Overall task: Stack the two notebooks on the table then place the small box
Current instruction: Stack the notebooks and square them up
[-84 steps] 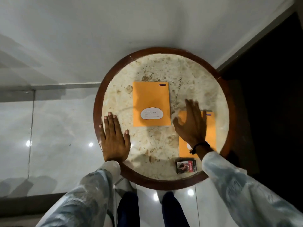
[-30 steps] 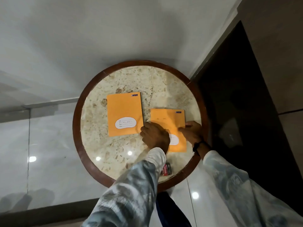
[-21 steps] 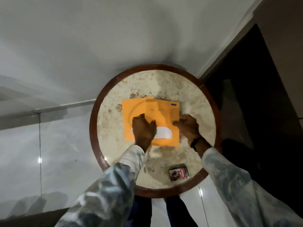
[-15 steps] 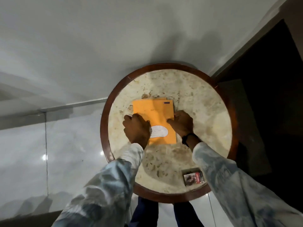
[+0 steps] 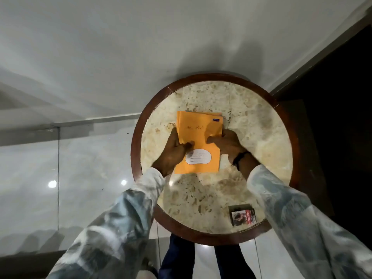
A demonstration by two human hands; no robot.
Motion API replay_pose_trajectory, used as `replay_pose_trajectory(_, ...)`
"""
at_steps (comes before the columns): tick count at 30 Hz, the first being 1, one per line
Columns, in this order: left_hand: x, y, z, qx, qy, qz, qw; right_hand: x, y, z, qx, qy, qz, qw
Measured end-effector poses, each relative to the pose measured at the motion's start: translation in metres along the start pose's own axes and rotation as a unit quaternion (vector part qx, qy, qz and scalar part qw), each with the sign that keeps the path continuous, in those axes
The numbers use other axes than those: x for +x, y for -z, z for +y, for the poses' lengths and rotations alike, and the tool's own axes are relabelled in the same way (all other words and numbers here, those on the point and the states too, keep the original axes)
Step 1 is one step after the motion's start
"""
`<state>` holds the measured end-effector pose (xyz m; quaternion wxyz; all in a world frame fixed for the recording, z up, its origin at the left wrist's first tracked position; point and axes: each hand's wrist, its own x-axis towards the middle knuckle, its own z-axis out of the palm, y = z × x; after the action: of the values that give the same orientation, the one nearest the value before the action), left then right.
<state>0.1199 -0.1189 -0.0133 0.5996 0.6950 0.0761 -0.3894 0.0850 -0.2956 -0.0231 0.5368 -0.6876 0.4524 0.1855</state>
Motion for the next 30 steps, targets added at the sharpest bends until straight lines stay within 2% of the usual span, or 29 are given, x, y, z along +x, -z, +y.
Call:
replay_pose_trajectory(3,-0.006,0.010,0.009,0.053,-0.098,-0.021,0.994,-0.007,0.019,-0.008,0.013,0.068,-0.015,0.997)
replay_pose_trajectory(6,-0.014,0.016,0.008,0.114,-0.230,0.012,0.966,-0.020,0.024,-0.008,-0.005,0.187,0.059,0.981)
replay_pose_trajectory(8,-0.017,0.016,-0.006,0.146,-0.256,0.039,0.955,-0.026,0.020,0.000,-0.039,0.254,0.103,0.961)
replay_pose_trajectory(10,-0.019,0.011,-0.023,0.170,-0.236,0.043,0.956,-0.028,0.010,0.012,-0.115,0.290,0.094,0.946)
replay_pose_trajectory(12,-0.019,0.007,-0.036,0.178,-0.223,0.064,0.956,-0.025,0.002,0.020,-0.150,0.288,0.073,0.943)
replay_pose_trajectory(18,-0.015,-0.002,-0.046,0.152,-0.199,0.097,0.963,-0.025,0.002,0.026,-0.154,0.294,0.074,0.940)
replay_pose_trajectory(24,-0.017,-0.002,-0.051,0.153,-0.212,0.101,0.960,-0.033,0.000,0.028,-0.119,0.309,0.099,0.938)
replay_pose_trajectory(27,-0.016,0.003,-0.048,0.178,-0.178,0.125,0.960,-0.034,-0.005,0.027,-0.093,0.323,0.124,0.934)
replay_pose_trajectory(30,-0.011,0.013,-0.043,0.205,-0.132,0.144,0.959,-0.029,-0.008,0.021,-0.096,0.293,0.112,0.945)
